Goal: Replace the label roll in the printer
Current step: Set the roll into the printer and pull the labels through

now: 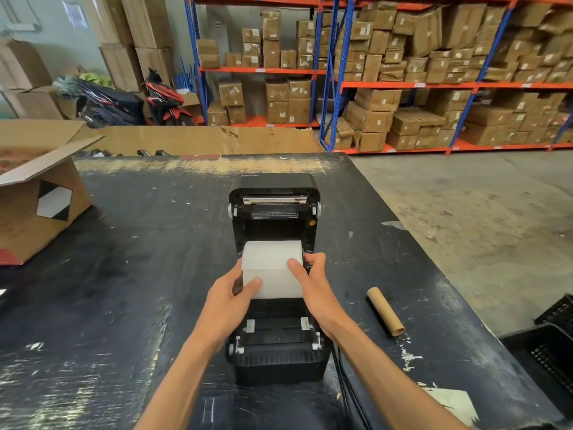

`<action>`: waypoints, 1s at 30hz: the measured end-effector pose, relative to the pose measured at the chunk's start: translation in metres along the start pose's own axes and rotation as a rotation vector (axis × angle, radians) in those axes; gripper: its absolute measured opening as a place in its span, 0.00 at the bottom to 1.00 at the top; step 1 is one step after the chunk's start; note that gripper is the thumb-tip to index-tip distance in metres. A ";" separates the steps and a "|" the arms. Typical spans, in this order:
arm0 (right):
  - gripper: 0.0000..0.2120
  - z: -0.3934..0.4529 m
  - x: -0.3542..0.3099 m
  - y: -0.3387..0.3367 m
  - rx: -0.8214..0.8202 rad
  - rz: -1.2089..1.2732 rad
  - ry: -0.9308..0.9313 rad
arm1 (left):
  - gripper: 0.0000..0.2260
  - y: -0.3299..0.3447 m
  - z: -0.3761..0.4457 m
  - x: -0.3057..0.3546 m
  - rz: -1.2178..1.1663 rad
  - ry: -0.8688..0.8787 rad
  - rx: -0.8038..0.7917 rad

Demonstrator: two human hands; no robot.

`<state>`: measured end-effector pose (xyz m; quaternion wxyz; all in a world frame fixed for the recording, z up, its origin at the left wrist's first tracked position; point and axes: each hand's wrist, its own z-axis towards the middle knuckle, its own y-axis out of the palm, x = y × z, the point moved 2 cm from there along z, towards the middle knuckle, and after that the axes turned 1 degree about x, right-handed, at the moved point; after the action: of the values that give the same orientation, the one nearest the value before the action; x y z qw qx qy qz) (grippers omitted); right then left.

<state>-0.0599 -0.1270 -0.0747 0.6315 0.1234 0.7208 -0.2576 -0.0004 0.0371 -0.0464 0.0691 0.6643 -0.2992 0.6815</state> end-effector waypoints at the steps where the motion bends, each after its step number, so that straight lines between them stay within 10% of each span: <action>1: 0.15 0.000 0.000 0.000 -0.005 -0.003 -0.004 | 0.21 0.000 0.000 0.001 -0.025 -0.012 -0.005; 30: 0.09 -0.003 0.000 -0.004 -0.021 -0.142 -0.050 | 0.20 0.014 0.001 -0.003 0.010 -0.060 0.213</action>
<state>-0.0641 -0.1290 -0.0740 0.6306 0.0589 0.7145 -0.2974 -0.0058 0.0261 -0.0537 -0.0143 0.6864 -0.2306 0.6896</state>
